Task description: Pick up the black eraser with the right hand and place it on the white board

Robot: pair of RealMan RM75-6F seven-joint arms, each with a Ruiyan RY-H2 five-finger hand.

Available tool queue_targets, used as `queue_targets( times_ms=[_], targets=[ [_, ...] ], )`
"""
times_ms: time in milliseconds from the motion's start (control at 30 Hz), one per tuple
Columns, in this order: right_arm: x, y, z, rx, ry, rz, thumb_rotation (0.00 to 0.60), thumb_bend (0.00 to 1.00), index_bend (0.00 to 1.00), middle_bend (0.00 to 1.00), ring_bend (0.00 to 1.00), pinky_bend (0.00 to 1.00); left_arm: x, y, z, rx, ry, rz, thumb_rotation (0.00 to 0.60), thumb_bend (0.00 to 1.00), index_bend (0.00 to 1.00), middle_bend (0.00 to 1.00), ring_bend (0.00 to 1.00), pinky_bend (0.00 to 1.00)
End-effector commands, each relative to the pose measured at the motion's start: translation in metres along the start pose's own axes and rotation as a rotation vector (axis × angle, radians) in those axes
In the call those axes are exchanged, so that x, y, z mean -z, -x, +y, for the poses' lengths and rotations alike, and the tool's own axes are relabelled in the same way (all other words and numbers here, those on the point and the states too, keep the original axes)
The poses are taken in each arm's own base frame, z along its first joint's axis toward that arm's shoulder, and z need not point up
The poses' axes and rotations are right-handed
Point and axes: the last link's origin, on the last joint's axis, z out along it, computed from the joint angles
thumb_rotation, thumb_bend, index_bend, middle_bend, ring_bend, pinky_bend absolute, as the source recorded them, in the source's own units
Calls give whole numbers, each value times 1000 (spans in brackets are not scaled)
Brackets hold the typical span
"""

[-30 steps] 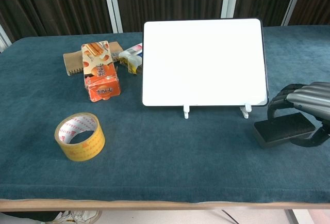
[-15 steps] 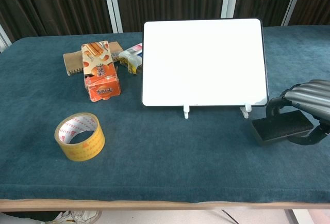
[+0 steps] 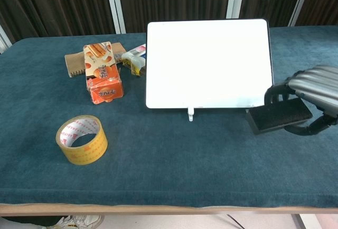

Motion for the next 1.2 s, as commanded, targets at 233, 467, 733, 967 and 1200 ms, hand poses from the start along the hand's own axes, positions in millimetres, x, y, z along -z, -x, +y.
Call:
queue_targets(
  times_ms=[233,467,733,967,1200],
  targets=[
    [-64,-48,-37,119,-33,219,600,245,776,496,359,315,-1,-1,5,11,17,12,600,353,0,0,0,47],
    [-120,-63,-44,338,58,320,600,246,769,496,360,301,3,-6,1,-3,10,36,600,352,0,0,0,47],
    [-140,-57,-40,392,100,314,600,246,749,496,360,298,7,-7,-2,0,5,38,600,353,0,0,0,48],
    [-148,-47,-34,391,132,290,600,245,692,494,360,297,9,-8,-5,-1,-3,37,600,352,0,0,0,47],
    [-149,-44,-31,390,148,275,600,246,325,332,299,282,8,-7,-5,3,-3,32,600,351,0,0,0,48]
  ],
)
